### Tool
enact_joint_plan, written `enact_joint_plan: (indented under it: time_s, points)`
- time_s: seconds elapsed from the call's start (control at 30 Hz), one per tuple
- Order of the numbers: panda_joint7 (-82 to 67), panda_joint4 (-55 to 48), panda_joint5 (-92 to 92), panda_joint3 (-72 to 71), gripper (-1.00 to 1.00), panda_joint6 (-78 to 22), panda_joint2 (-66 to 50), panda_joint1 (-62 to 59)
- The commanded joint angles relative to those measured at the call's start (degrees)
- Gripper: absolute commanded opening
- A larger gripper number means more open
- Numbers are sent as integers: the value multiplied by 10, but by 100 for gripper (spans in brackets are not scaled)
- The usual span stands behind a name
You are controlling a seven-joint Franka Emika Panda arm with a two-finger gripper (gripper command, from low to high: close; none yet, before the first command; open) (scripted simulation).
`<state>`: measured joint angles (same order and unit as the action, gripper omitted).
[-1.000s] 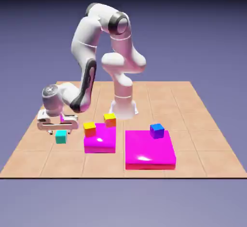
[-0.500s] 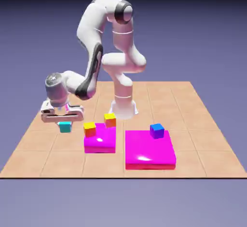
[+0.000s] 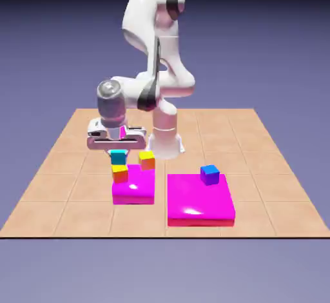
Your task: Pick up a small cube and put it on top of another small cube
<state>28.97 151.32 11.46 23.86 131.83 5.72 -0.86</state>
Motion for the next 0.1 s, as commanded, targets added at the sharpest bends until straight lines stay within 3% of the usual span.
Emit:
enact_joint_plan:
  time_s: [0.0, 0.07]
  points:
    - [0, 0, 0, 0, 100, 0, 0, 0]
    - [4, -21, 3, -4, 100, -50, 30, 2]
